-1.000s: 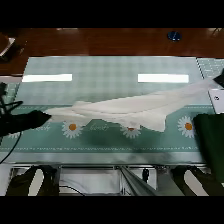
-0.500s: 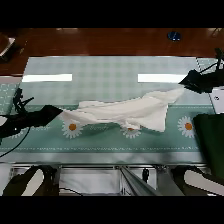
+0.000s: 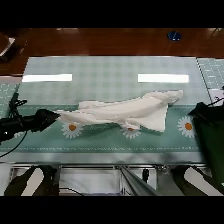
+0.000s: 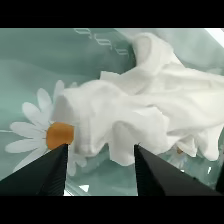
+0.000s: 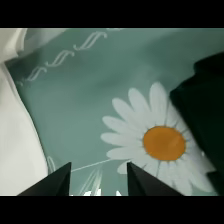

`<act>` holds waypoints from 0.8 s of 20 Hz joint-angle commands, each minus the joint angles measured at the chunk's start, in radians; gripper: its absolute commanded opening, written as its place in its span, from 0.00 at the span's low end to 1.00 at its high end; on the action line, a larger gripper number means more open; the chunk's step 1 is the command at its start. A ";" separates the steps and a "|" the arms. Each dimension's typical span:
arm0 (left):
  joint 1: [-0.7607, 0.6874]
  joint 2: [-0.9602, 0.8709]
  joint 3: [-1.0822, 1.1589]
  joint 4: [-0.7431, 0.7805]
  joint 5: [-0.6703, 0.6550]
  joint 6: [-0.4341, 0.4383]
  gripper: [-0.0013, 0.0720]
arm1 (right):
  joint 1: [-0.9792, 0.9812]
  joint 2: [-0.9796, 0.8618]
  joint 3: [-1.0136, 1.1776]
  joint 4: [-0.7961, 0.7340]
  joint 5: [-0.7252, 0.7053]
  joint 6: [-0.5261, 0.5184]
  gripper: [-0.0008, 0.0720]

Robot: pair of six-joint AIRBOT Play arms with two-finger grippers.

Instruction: Fold the shirts.

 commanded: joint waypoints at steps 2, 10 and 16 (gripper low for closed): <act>-0.109 -0.064 -0.045 -0.095 0.074 0.072 0.71 | 0.057 0.006 -0.157 0.105 -0.035 -0.045 0.58; -0.238 -0.211 -0.042 -0.134 0.183 0.103 0.06 | 0.183 -0.090 -0.157 0.149 -0.080 -0.024 0.58; -0.241 -0.211 -0.042 -0.139 0.182 0.102 0.06 | 0.307 -0.170 -0.157 0.297 -0.141 -0.047 0.57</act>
